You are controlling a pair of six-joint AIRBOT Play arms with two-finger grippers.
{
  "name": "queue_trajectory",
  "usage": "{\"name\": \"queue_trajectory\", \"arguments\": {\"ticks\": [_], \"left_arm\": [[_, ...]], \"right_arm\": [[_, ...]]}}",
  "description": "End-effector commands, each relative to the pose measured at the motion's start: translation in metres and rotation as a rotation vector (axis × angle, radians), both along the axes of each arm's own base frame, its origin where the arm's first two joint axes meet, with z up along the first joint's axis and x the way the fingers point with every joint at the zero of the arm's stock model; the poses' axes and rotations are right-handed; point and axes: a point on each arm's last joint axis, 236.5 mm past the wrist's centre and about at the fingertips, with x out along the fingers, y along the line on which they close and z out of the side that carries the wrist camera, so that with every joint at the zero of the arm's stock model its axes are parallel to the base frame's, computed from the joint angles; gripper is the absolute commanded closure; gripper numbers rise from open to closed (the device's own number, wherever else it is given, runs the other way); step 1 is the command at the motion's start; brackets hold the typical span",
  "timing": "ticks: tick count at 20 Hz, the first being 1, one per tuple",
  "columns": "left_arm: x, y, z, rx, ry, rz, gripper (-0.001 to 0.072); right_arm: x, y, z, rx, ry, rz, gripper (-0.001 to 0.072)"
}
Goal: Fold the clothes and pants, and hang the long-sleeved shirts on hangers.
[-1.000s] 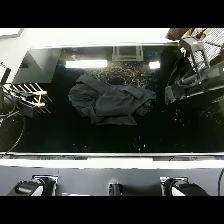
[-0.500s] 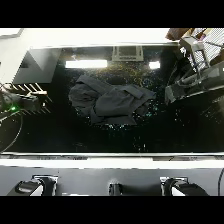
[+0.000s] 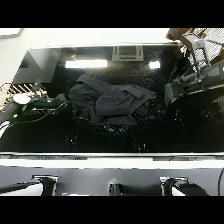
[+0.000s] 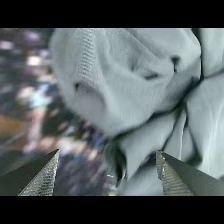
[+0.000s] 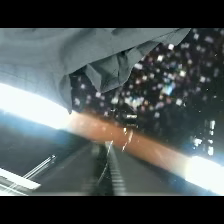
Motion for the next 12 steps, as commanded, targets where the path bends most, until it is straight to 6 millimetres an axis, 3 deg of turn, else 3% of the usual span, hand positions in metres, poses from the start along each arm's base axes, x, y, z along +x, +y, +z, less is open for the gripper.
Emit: {"name": "queue_trajectory", "arguments": {"ticks": [1, 2, 3, 4, 5, 6, 9, 12], "left_arm": [[0.038, -0.024, -0.040, -0.092, 0.033, 0.020, -0.0001], [0.046, -0.027, -0.045, -0.081, 0.022, 0.025, 0.0002], [0.050, -0.031, -0.048, -0.075, 0.018, 0.020, 0.0245], [0.051, -0.033, -0.051, -0.073, 0.020, 0.012, 0.0677], [0.053, -0.035, -0.052, -0.067, 0.014, 0.016, 0.0689], [0.053, -0.037, -0.052, -0.064, 0.008, 0.016, 0.0689], [0.052, -0.040, -0.051, -0.067, 0.011, 0.007, 0.0690], [0.051, -0.040, -0.049, -0.069, 0.010, 0.006, 0.0689]], "right_arm": [[-0.002, -0.023, -0.019, -0.091, 0.061, -0.044, 0.0408], [-0.003, -0.036, -0.035, -0.109, 0.097, -0.103, 0.0394], [-0.005, -0.044, -0.057, -0.098, 0.144, -0.157, 0.0268], [-0.006, -0.050, -0.081, -0.065, 0.189, -0.237, 0.0098], [-0.007, -0.053, -0.111, -0.005, 0.239, -0.345, 0.0013], [-0.010, -0.047, -0.140, 0.078, 0.300, -0.418, 0.0013], [-0.010, 0.023, -0.200, 0.445, 0.462, -0.406, 0.0013], [-0.008, 0.076, -0.247, 0.562, 0.558, -0.341, 0.0013]]}}
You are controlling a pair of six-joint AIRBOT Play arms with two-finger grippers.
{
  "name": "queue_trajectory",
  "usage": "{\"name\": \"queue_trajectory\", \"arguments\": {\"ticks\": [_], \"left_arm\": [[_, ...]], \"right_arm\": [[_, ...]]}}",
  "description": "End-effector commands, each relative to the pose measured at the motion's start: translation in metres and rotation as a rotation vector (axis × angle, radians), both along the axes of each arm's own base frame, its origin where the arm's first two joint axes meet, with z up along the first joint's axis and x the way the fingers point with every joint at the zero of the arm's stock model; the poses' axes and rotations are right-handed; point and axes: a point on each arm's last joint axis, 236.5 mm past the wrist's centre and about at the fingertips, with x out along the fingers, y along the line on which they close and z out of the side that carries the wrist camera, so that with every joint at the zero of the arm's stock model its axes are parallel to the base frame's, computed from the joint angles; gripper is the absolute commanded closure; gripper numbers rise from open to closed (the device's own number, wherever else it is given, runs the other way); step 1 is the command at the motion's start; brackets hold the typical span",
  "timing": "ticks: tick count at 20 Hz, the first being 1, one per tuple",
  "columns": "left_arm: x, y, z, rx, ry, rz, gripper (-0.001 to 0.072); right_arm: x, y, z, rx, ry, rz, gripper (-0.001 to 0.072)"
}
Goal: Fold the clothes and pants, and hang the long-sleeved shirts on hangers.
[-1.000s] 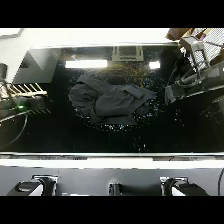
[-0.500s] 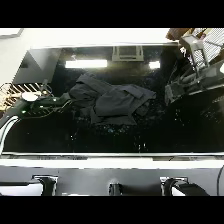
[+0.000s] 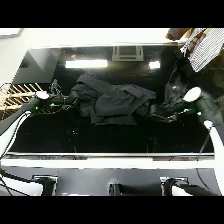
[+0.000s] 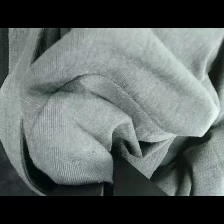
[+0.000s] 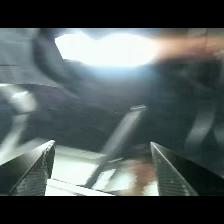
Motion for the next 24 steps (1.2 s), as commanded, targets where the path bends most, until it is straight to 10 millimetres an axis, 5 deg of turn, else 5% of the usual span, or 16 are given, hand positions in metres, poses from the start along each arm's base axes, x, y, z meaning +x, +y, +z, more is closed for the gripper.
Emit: {"name": "queue_trajectory", "arguments": {"ticks": [1, 5, 9, 10, 11, 12, 14, 17, 20, 22, 24], "left_arm": [[0.002, -0.002, 0.001, -0.001, -0.006, -0.001, 0.0690], [0.002, -0.002, 0.001, -0.001, -0.006, 0.000, 0.0691], [0.002, -0.002, 0.002, -0.001, -0.008, 0.000, 0.0691], [0.002, -0.002, 0.003, -0.001, -0.011, 0.000, 0.0691], [0.003, -0.002, 0.007, -0.001, -0.019, -0.001, 0.0692], [0.003, -0.002, 0.014, 0.000, -0.036, -0.004, 0.0692], [0.009, 0.001, 0.042, 0.021, -0.102, -0.015, 0.0694], [0.023, 0.007, 0.129, 0.085, -0.293, -0.050, 0.0694], [0.023, 0.019, 0.280, 0.191, -0.614, -0.067, 0.0694], [-0.001, 0.035, 0.386, 0.272, -0.823, -0.016, 0.0693], [-0.043, 0.051, 0.474, 0.325, -0.994, 0.057, 0.0693]], "right_arm": [[0.008, 0.060, -0.050, 0.209, 0.071, -0.064, 0.0013], [0.019, 0.104, -0.071, 0.296, 0.033, -0.027, 0.0015], [0.033, 0.102, -0.078, 0.263, -0.023, -0.056, 0.0033], [0.035, 0.102, -0.078, 0.262, -0.026, -0.060, 0.0099], [0.034, 0.103, -0.077, 0.267, -0.025, -0.059, 0.0291], [0.031, 0.107, -0.072, 0.289, -0.013, -0.052, 0.0586], [0.033, 0.114, -0.038, 0.347, -0.040, -0.029, 0.0675], [0.063, 0.096, 0.070, 0.374, -0.247, -0.032, 0.0676], [0.084, 0.041, 0.238, 0.312, -0.637, -0.076, 0.0677], [0.066, -0.004, 0.351, 0.208, -0.907, -0.149, 0.0677], [0.023, -0.041, 0.444, 0.078, -1.144, -0.233, 0.0677]]}}
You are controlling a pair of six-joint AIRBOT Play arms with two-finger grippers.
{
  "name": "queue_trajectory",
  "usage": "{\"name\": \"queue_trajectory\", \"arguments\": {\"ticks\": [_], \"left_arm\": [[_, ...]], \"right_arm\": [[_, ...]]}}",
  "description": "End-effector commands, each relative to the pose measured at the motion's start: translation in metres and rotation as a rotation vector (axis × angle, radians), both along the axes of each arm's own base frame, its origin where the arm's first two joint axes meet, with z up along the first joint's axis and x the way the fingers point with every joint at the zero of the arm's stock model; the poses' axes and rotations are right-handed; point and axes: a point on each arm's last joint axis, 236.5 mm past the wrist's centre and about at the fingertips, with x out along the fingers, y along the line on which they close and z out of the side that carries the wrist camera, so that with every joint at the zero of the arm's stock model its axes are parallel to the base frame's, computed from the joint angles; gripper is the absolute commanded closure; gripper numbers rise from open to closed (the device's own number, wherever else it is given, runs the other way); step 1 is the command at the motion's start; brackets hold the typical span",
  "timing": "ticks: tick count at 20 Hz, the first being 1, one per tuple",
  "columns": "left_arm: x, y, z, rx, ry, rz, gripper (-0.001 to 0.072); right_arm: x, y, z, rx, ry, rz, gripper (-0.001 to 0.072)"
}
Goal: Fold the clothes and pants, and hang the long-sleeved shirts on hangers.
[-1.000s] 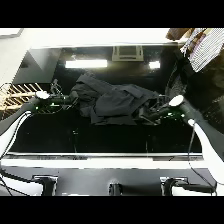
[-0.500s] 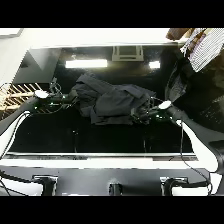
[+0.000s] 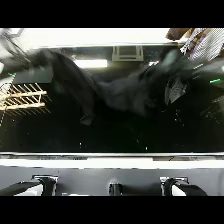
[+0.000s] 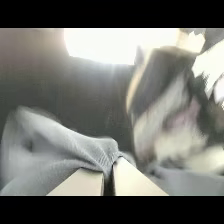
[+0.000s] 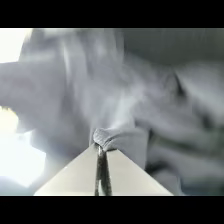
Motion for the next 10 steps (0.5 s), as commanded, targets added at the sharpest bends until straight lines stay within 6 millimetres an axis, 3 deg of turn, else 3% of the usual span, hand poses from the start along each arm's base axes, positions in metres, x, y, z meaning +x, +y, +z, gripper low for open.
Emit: {"name": "queue_trajectory", "arguments": {"ticks": [1, 3, 5, 8, 10], "left_arm": [[-0.075, 0.032, 0.154, 0.070, -0.322, 0.119, 0.0693], [-0.128, 0.045, 0.203, 0.056, -0.429, 0.175, 0.0692], [-0.181, 0.056, 0.231, 0.054, -0.492, 0.219, 0.0692], [-0.235, 0.073, 0.243, 0.053, -0.506, 0.287, 0.0692], [-0.248, 0.075, 0.236, 0.060, -0.472, 0.293, 0.0691]], "right_arm": [[-0.084, -0.066, 0.165, -0.147, -0.381, -0.276, 0.0677], [-0.145, -0.087, 0.220, -0.243, -0.545, -0.411, 0.0677], [-0.201, -0.103, 0.250, -0.291, -0.648, -0.536, 0.0677], [-0.261, -0.120, 0.268, -0.280, -0.719, -0.674, 0.0677], [-0.274, -0.121, 0.271, -0.241, -0.729, -0.695, 0.0677]]}}
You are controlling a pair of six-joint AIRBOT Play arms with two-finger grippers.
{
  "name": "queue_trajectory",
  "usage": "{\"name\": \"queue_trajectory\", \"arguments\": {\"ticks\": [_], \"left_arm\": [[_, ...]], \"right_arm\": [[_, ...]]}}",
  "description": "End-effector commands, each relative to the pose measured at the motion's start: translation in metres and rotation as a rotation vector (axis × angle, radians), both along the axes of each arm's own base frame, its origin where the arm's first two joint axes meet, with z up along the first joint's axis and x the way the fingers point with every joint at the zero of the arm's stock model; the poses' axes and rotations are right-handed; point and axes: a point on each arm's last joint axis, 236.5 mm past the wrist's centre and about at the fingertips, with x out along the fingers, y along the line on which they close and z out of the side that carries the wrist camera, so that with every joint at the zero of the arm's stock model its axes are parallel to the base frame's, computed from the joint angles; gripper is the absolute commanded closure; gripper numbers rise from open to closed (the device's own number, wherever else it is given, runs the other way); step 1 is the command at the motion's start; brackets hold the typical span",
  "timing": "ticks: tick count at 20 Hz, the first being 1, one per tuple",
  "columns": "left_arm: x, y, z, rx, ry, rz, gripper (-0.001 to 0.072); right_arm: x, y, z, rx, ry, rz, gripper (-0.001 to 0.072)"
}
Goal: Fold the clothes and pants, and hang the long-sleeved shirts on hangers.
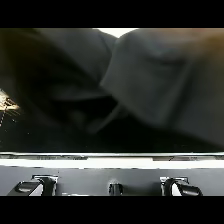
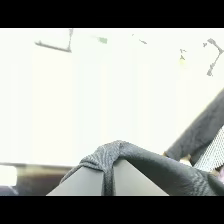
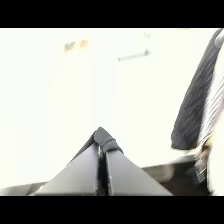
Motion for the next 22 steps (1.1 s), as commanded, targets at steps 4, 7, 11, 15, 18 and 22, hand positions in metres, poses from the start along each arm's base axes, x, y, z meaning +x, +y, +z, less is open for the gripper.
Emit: {"name": "queue_trajectory", "arguments": {"ticks": [4, 7, 11, 15, 18, 22], "left_arm": [[-0.009, 0.007, -0.028, -0.045, 0.118, 0.024, 0.0691], [0.048, -0.012, -0.092, -0.081, 0.306, -0.039, 0.0691], [0.131, -0.032, -0.229, -0.186, 0.670, -0.066, 0.0691], [0.184, -0.053, -0.366, -0.186, 0.977, -0.062, 0.0691], [0.201, -0.068, -0.437, -0.234, 1.136, -0.080, 0.0691], [0.208, -0.081, -0.469, -0.311, 1.210, -0.121, 0.0690]], "right_arm": [[0.013, -0.020, -0.015, 0.148, 0.071, -0.055, 0.0677], [0.108, -0.005, -0.060, 0.245, 0.258, 0.083, 0.0677], [0.265, 0.023, -0.163, 0.498, 0.517, 0.320, 0.0677], [0.377, 0.078, -0.327, 0.701, 0.820, 0.490, 0.0677], [0.398, 0.129, -0.433, 0.645, 1.006, 0.540, 0.0676], [0.376, 0.129, -0.463, 0.500, 1.113, 0.614, 0.0484]]}}
